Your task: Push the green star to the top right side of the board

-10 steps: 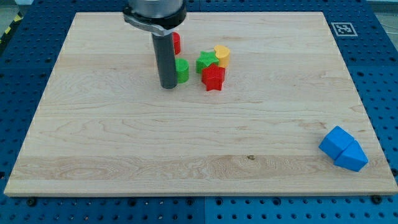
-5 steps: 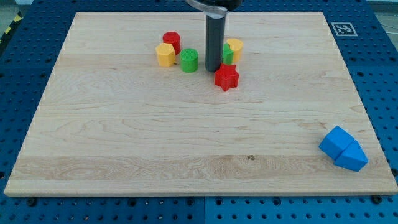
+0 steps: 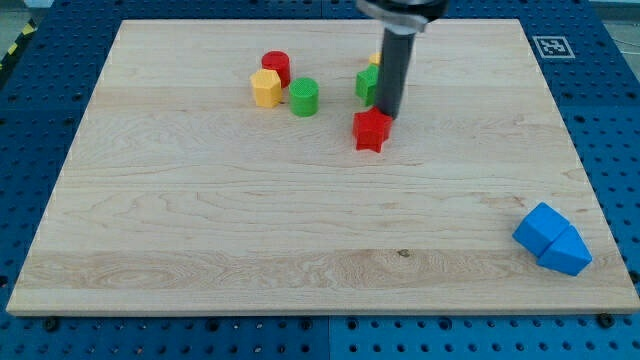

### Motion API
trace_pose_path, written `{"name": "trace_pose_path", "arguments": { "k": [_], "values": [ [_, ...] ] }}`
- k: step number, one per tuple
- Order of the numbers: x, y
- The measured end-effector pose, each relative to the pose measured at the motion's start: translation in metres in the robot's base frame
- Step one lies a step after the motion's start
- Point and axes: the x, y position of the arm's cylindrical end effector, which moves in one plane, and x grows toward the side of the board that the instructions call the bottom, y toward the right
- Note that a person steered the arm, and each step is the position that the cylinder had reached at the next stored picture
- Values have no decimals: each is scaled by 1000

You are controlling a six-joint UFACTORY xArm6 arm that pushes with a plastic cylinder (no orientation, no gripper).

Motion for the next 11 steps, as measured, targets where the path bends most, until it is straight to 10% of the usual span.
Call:
{"name": "trace_pose_path", "arguments": {
  "k": [3, 11],
  "values": [
    [-62, -73],
    [-5, 120]
  ]
}}
